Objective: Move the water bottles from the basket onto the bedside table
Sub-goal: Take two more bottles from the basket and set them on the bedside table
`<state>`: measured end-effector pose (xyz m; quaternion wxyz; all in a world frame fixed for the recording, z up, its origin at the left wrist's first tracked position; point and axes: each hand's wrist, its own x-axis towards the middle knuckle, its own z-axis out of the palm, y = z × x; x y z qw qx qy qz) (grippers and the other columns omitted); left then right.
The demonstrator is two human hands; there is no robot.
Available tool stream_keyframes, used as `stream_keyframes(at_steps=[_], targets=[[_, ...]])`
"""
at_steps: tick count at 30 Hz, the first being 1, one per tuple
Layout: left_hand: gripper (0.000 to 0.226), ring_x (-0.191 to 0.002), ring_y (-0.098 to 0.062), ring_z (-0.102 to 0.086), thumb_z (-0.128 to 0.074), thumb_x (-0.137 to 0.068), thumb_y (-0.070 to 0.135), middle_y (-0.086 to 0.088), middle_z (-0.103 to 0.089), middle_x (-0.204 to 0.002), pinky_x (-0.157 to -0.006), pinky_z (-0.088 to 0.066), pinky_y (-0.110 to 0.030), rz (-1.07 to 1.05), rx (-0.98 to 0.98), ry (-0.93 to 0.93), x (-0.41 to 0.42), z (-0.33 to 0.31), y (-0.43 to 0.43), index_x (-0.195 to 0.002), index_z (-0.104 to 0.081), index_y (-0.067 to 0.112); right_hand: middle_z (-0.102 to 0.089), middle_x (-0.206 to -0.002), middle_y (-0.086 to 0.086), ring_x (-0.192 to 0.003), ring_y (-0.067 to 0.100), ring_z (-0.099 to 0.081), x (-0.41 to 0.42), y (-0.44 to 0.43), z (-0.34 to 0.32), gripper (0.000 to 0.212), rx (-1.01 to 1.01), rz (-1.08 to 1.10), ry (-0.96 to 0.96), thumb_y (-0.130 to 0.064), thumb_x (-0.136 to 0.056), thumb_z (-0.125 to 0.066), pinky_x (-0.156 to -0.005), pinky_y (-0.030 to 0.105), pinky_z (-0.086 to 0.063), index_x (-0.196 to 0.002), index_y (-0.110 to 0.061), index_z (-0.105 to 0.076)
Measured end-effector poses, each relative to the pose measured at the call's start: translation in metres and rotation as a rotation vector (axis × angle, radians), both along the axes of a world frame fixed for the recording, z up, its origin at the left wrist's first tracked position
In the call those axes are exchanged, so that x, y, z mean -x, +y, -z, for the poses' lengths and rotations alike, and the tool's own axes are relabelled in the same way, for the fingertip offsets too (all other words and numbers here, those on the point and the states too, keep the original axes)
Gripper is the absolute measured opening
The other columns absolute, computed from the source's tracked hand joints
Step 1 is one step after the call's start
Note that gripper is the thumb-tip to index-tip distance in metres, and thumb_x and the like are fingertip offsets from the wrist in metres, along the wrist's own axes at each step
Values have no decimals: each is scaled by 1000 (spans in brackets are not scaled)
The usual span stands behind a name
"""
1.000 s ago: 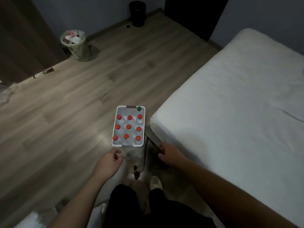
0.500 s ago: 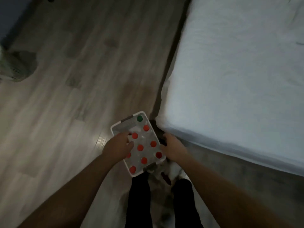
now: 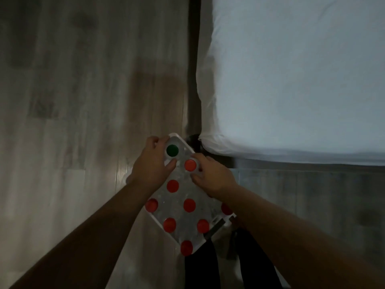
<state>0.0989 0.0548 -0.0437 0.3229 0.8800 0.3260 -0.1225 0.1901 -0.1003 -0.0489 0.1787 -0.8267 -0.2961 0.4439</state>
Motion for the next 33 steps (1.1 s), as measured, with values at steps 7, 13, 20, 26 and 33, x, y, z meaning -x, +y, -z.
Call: stream_keyframes(at_steps=[7,13,20,26,33], targets=[[47,-89,-20,-61,-58,-84,44,-1,-61,-109,-65,-45,-27,259,-124,31,-17,26,17,-127,-47,29,-52,-88,-11,-76,9,-49,0,13,27,39,-43,-43,-101,-43,-84,-62,-64,24,-32,-115,-24,-47],[43,-76,-23,-63,-58,-86,42,-3,-67,-88,-57,-34,-25,332,-102,51,-16,32,22,-126,-50,30,-69,-92,6,-81,24,-65,4,12,38,37,-194,-132,-249,-34,-81,-66,-65,29,-47,-114,-18,-62],[42,-77,-18,-66,-67,-81,37,-1,-72,-92,-64,-49,-26,151,30,-14,-3,17,21,-122,-59,33,-70,-97,-2,-86,16,-64,3,3,21,31,-204,-50,-116,-38,-83,-63,-73,27,-50,-111,-26,-63],[40,-78,-13,-67,-68,-75,44,1,-72,-95,-72,-58,-34,-30,92,-70,9,-23,17,-114,-63,36,-71,-90,-4,-82,12,-65,9,-3,-19,25,-278,99,-86,-40,-82,-61,-76,33,-54,-103,-27,-67],[31,-68,-3,-65,-70,-78,39,14,-69,-81,-65,-59,-37,-100,107,-145,23,-111,-13,-106,-60,46,-69,-97,-12,-89,1,-62,12,-26,-103,31,-307,278,-92,-40,-82,-65,-82,18,-49,-113,-35,-62]])
